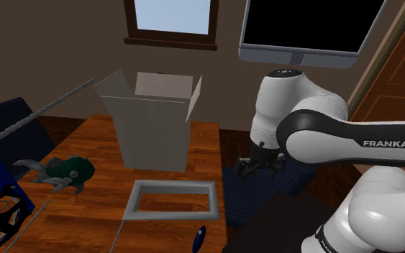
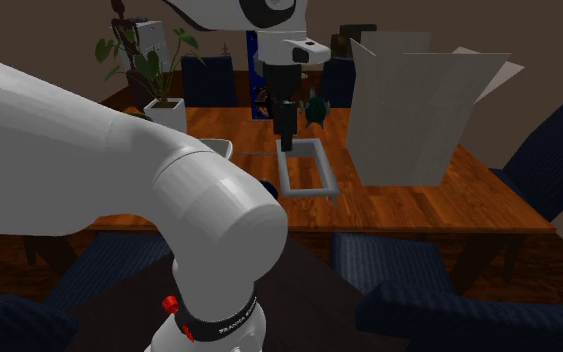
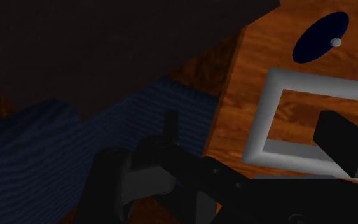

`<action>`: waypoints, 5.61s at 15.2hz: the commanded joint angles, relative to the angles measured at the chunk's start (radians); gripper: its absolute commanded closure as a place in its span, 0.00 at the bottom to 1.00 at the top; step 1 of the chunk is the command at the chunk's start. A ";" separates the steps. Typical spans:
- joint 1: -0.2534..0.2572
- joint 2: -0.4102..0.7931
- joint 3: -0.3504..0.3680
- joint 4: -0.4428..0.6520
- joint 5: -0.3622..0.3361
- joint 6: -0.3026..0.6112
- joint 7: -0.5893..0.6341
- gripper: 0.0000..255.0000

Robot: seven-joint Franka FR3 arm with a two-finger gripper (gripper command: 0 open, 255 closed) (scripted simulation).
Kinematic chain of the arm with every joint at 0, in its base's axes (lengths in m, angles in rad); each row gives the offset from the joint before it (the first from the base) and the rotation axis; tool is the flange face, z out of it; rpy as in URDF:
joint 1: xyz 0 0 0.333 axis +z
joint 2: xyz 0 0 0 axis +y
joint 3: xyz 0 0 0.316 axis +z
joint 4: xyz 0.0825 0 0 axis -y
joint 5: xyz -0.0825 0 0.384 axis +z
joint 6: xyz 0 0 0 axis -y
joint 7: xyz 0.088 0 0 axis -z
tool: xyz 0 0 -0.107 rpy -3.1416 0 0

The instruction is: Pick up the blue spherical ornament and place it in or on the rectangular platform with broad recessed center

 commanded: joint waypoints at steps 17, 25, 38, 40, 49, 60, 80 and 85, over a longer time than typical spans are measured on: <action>-0.458 0.823 0.752 0.074 -0.258 0.793 0.972 0.00; -0.153 1.180 0.341 0.204 -0.959 0.852 1.579 0.00; -0.081 1.237 0.250 0.226 -1.055 0.878 1.649 1.00; -0.081 1.237 0.250 0.226 -1.055 0.878 1.649 1.00; -0.140 1.190 0.324 0.208 -0.975 0.856 1.590 1.00; -0.410 0.975 0.669 0.163 -0.567 0.770 1.295 1.00; -0.309 0.555 0.596 0.248 0.046 0.458 0.825 1.00; -0.500 0.784 0.684 0.402 -0.228 0.459 0.936 1.00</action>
